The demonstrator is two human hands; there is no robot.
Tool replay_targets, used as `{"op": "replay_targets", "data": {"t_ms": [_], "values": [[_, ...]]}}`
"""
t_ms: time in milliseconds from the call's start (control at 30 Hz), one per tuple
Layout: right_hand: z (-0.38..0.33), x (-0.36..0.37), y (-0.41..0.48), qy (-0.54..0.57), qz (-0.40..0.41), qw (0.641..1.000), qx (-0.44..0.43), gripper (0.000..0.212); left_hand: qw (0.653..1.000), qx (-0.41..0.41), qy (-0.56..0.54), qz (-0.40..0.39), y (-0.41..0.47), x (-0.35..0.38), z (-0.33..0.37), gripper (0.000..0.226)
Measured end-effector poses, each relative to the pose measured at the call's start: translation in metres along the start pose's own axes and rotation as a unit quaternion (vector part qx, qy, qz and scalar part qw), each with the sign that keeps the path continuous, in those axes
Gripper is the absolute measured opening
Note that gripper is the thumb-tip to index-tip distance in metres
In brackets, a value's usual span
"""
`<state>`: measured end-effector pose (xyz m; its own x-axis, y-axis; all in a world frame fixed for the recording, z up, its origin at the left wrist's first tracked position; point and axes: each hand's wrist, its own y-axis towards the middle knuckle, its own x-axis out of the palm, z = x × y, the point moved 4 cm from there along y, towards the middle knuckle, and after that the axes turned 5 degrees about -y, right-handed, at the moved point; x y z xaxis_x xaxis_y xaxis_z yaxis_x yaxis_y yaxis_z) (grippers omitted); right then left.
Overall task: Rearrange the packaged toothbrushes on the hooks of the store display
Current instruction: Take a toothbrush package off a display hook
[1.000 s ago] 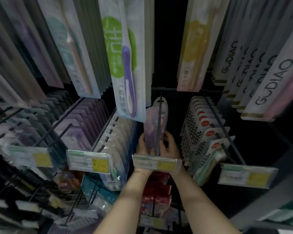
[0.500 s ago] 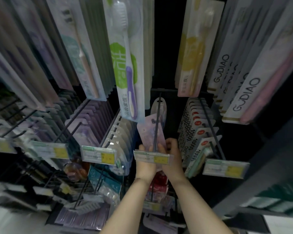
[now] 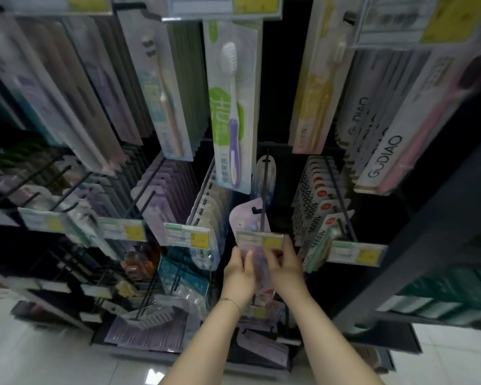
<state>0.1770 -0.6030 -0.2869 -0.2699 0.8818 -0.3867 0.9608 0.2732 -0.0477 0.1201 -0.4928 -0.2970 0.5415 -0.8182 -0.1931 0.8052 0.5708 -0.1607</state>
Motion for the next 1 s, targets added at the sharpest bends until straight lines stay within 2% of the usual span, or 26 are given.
{"op": "replay_targets", "data": {"t_ms": [133, 500, 700, 1000], "values": [[-0.009, 0.002, -0.02, 0.011, -0.001, 1.0, -0.012, 0.032, 1.0, 0.015, 0.009, -0.024, -0.011, -0.01, -0.001, 0.021], [-0.012, 0.012, -0.052, -0.06, 0.03, 0.998, 0.002, 0.009, 0.997, 0.013, 0.017, -0.071, -0.029, -0.039, -0.009, 0.02], [-0.005, 0.023, -0.071, -0.081, 0.015, 0.996, 0.02, 0.011, 0.996, 0.02, 0.05, -0.068, -0.039, -0.06, -0.024, 0.02], [-0.006, 0.05, -0.094, -0.063, -0.054, 0.997, -0.009, 0.012, 0.996, 0.024, 0.059, -0.065, -0.056, -0.103, -0.03, 0.023]]}}
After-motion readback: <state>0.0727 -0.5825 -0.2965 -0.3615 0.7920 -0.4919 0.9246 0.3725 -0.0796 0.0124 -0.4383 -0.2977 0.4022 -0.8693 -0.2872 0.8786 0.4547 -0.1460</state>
